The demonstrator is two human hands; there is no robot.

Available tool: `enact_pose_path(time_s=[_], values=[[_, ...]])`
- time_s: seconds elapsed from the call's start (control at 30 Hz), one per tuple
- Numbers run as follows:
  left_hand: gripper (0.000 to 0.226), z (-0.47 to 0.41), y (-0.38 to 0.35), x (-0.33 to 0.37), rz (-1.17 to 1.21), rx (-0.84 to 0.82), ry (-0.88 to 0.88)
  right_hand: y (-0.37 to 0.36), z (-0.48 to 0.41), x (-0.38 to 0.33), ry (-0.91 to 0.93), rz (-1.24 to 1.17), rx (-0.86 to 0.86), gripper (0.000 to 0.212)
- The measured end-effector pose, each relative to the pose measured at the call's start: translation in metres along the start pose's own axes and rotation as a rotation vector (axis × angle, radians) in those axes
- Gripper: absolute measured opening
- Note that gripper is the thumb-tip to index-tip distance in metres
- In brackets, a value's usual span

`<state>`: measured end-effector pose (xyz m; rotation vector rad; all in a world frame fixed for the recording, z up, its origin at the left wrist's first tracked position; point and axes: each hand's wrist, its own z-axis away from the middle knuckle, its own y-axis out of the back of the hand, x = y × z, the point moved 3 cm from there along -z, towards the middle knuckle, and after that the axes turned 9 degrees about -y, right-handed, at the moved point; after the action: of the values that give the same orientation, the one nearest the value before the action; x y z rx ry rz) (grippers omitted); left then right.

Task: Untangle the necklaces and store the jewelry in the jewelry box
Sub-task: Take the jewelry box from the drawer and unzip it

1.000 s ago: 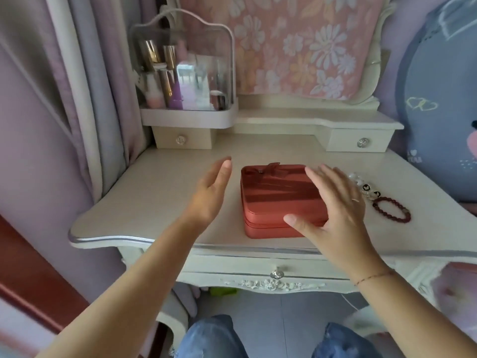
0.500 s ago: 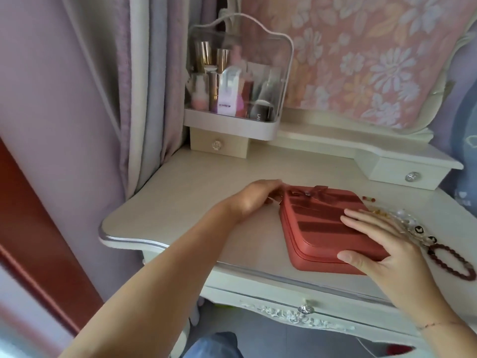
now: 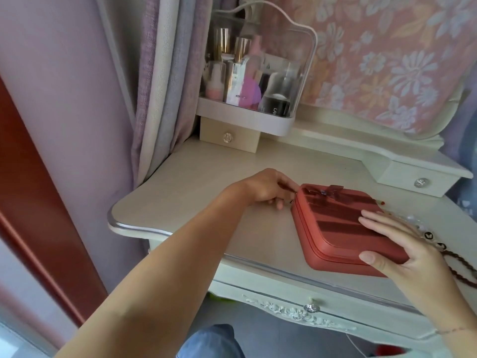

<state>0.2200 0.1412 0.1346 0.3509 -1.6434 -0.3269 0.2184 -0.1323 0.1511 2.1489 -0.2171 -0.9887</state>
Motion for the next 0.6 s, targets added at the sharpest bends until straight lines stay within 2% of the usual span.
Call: enact_pose_path(time_s=[0.17,0.37,0.6], values=[[0.017,0.002,0.004,-0.001,-0.026,-0.003,0.005,-0.001,0.001,0.001,0.002,0.030,0.008,0.066],[0.013,0.010,0.007,-0.001,-0.101,-0.005,-0.011,-0.003,0.002,0.003,0.005,0.049,0.045,0.063],[0.009,0.050,0.001,0.017,-0.269,0.012,-0.139,-0.005,0.005,0.000,-0.041,0.010,0.078,0.056]])
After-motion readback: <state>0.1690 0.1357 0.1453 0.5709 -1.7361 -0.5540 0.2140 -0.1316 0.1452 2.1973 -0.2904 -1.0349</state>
